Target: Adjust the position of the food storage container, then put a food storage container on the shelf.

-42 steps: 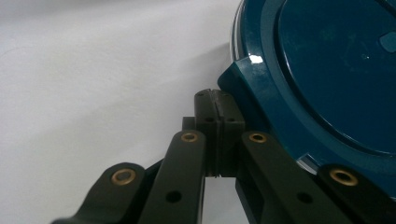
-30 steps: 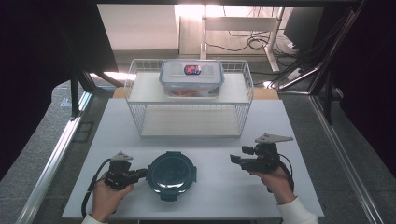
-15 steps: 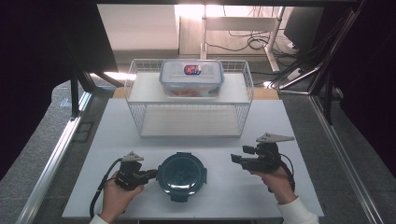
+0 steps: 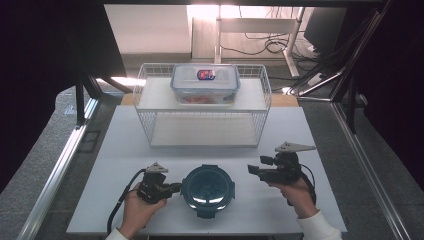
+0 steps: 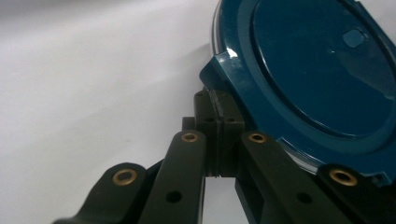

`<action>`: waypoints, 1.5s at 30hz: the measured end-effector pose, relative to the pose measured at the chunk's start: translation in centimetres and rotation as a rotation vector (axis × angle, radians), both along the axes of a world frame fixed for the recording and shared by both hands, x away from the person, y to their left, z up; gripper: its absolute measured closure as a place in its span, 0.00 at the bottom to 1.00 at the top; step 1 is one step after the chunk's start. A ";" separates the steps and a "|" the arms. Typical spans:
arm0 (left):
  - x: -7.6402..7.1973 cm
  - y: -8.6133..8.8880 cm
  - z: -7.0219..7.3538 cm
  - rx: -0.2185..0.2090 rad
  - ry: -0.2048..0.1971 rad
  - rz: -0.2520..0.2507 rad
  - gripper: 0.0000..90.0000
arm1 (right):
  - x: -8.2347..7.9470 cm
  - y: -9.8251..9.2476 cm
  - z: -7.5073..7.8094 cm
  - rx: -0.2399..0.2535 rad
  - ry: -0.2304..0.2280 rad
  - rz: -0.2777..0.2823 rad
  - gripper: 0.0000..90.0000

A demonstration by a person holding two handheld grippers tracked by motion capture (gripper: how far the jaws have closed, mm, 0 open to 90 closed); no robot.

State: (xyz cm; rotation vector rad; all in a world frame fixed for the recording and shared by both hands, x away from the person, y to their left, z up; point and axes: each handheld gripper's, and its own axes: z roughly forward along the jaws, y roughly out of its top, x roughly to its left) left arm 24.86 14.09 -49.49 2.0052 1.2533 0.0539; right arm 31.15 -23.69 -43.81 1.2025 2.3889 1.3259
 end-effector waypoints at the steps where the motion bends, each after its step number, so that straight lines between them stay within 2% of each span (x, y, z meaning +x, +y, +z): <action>1: 0.0 0.0 0.0 0.000 0.000 0.000 1.00 | 0.0 0.0 0.0 0.000 0.000 0.000 0.37; 9: 0.6 0.4 0.0 -0.010 -0.006 -0.031 1.00 | 0.0 -0.3 0.2 0.023 0.000 0.001 0.36; 10: 0.6 0.8 0.1 0.011 -0.026 -0.008 1.00 | -0.1 -0.4 0.2 0.025 -0.003 0.003 0.36; 11: 0.7 1.1 0.2 0.010 -0.030 0.002 1.00 | -0.2 -0.4 0.2 0.029 -0.004 0.003 0.36; 15: 0.3 2.5 0.5 -0.029 -0.048 0.035 0.99 | -0.2 -0.5 0.3 0.040 -0.009 0.009 0.36; 17: 0.1 2.8 0.7 -0.038 -0.059 0.037 0.91 | -0.2 -0.5 0.2 0.045 -0.005 0.012 0.36; 19: 0.0 2.9 0.8 -0.048 -0.067 0.046 0.77 | -0.2 -0.4 0.0 0.044 -0.005 0.019 0.36; 20: -0.1 2.9 0.9 -0.039 -0.067 0.062 0.77 | -0.2 -0.4 0.0 0.043 -0.004 0.021 0.36; 21: -0.1 2.9 0.9 -0.037 -0.062 0.066 0.62 | -0.2 -0.3 0.0 0.044 -0.002 0.024 0.36; 23: -0.2 2.8 1.0 -0.044 -0.061 0.068 0.52 | -0.3 -0.3 0.0 0.052 -0.005 0.031 0.36; 24: -0.3 2.9 1.2 -0.032 -0.057 0.068 0.44 | -0.5 -0.2 0.1 0.063 -0.013 0.034 0.36; 27: -0.3 3.1 1.3 -0.031 -0.056 0.079 0.34 | -0.7 -0.2 0.2 0.103 -0.008 0.059 0.35; 28: -0.3 3.5 1.5 -0.040 -0.044 0.090 0.31 | -0.8 -0.1 0.2 0.115 -0.003 0.069 0.34; 32: -0.5 3.6 1.4 -0.046 -0.032 0.105 0.22 | -1.1 0.2 -0.2 0.124 0.020 0.098 0.31; 39: -1.0 3.2 1.6 -0.082 -0.033 0.123 0.20 | -1.9 0.5 -1.3 0.125 0.083 0.112 0.27; 40: -1.3 3.0 1.5 -0.113 -0.029 0.130 0.19 | -2.1 0.5 -1.4 0.128 0.095 0.112 0.26; 41: -1.3 3.0 1.5 -0.113 -0.029 0.130 0.18 | -2.1 0.5 -1.4 0.128 0.095 0.112 0.26; 42: -1.5 2.8 1.5 -0.139 -0.024 0.135 0.18 | -2.3 0.6 -1.7 0.137 0.121 0.115 0.24; 43: -1.5 2.8 1.5 -0.139 -0.024 0.135 0.18 | -2.3 0.6 -1.8 0.137 0.128 0.115 0.23; 44: -1.6 2.6 1.4 -0.185 -0.009 0.134 0.18 | -2.3 0.8 -1.9 0.134 0.141 0.121 0.22; 45: -1.6 2.6 1.4 -0.185 -0.009 0.134 0.18 | -2.3 0.9 -2.0 0.134 0.149 0.121 0.21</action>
